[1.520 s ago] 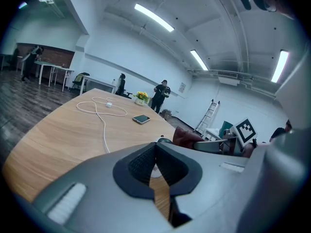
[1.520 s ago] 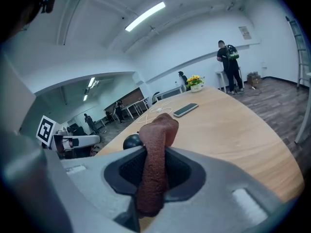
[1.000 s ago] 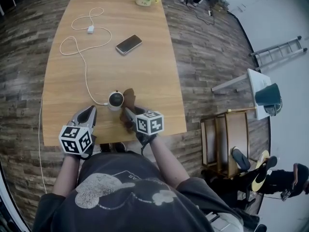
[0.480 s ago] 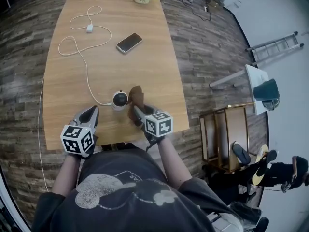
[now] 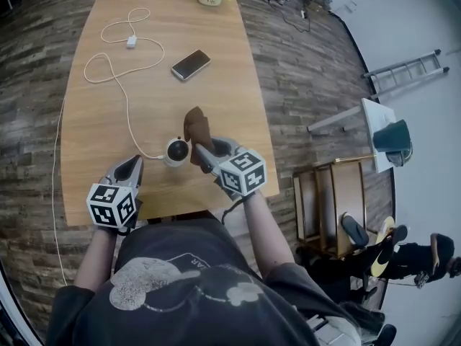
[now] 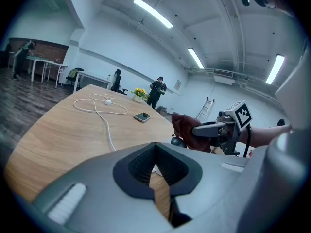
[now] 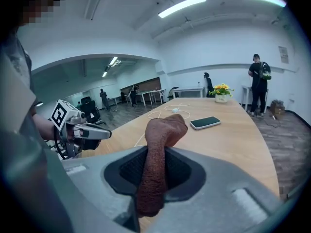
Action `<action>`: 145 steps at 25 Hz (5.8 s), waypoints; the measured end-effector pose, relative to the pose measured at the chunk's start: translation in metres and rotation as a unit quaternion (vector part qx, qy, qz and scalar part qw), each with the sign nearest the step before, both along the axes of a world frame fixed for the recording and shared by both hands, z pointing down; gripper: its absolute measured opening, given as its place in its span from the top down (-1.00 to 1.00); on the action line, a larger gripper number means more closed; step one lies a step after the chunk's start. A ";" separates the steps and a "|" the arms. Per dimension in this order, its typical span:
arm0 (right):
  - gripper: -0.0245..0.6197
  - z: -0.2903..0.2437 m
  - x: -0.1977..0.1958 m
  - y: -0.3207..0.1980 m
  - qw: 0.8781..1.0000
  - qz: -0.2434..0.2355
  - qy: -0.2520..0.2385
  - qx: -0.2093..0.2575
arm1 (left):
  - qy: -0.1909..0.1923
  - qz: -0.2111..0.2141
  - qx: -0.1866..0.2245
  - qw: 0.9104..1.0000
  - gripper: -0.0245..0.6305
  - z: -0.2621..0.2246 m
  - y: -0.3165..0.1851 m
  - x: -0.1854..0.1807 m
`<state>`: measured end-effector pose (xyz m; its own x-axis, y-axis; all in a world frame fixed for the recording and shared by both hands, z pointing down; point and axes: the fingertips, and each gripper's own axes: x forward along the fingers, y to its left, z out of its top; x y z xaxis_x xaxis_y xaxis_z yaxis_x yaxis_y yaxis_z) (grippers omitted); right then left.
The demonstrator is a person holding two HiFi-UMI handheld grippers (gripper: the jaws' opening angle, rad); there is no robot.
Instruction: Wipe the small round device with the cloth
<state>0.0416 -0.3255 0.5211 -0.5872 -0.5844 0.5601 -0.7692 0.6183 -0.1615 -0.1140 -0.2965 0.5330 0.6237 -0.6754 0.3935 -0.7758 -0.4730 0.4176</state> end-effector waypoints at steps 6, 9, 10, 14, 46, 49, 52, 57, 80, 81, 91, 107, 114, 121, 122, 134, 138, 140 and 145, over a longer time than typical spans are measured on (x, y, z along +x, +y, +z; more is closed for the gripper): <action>0.69 0.013 -0.019 -0.008 0.993 -0.100 0.042 -0.035 | -0.001 -0.035 -0.006 0.999 0.87 -0.001 -0.003 -0.005; 0.69 0.021 -0.021 -0.010 0.987 -0.138 0.066 -0.043 | -0.002 -0.048 -0.012 0.999 0.87 -0.001 -0.003 -0.003; 0.69 0.023 -0.021 -0.011 0.986 -0.146 0.070 -0.046 | -0.004 -0.050 -0.014 0.999 0.87 0.000 -0.002 -0.001; 0.69 0.031 -0.019 -0.015 0.981 -0.169 0.069 -0.061 | -0.010 -0.059 -0.015 0.998 0.87 -0.003 -0.001 0.003; 0.69 -0.001 -0.066 0.011 0.991 0.000 -0.100 -0.084 | -0.024 -0.076 -0.022 0.997 0.87 0.007 0.005 0.004; 0.69 0.002 -0.071 0.016 0.989 0.014 -0.115 -0.094 | -0.027 -0.073 -0.023 0.997 0.87 0.007 0.006 0.000; 0.69 0.002 -0.075 0.018 0.988 0.026 -0.120 -0.092 | -0.028 -0.069 -0.025 0.997 0.87 0.009 0.009 -0.004; 0.69 0.007 -0.090 0.031 0.987 0.022 -0.118 -0.106 | -0.028 -0.062 -0.031 0.997 0.87 0.013 0.014 -0.010; 0.69 0.083 -0.082 0.089 0.983 0.067 -0.075 -0.151 | -0.023 0.018 -0.056 0.998 0.87 0.038 0.035 -0.005; 0.69 0.078 -0.083 0.094 0.984 0.062 -0.081 -0.144 | -0.022 0.024 -0.057 0.998 0.87 0.041 0.034 -0.004; 0.69 0.066 -0.073 0.127 0.986 0.027 -0.097 -0.131 | -0.015 0.024 -0.032 0.999 0.87 0.029 0.042 0.015; 0.69 0.045 0.020 0.207 0.986 0.015 -0.138 -0.093 | -0.022 -0.051 -0.002 0.998 0.87 0.000 0.160 0.073; 0.69 0.049 0.049 0.264 0.985 0.010 -0.152 -0.086 | -0.032 -0.059 0.000 0.998 0.87 0.006 0.227 0.099; 0.69 0.055 0.082 0.317 0.984 0.014 -0.151 -0.095 | 0.000 -0.078 0.000 0.997 0.87 -0.013 0.286 0.117; 0.69 0.055 0.086 0.321 0.984 0.016 -0.153 -0.095 | 0.002 -0.077 0.004 0.997 0.87 -0.018 0.290 0.119; 0.69 0.071 0.128 0.356 0.979 0.086 -0.152 -0.107 | 0.002 -0.039 -0.004 0.999 0.87 -0.017 0.324 0.135; 0.69 0.071 0.128 0.369 0.980 0.098 -0.133 -0.115 | 0.018 -0.043 -0.009 0.999 0.87 -0.020 0.340 0.122; 0.69 0.069 0.118 0.379 0.979 0.101 -0.128 -0.120 | 0.021 -0.050 -0.014 0.998 0.87 -0.022 0.352 0.106; 0.69 0.058 0.072 0.403 0.982 0.078 -0.129 -0.111 | 0.019 -0.074 -0.016 0.997 0.87 -0.021 0.383 0.063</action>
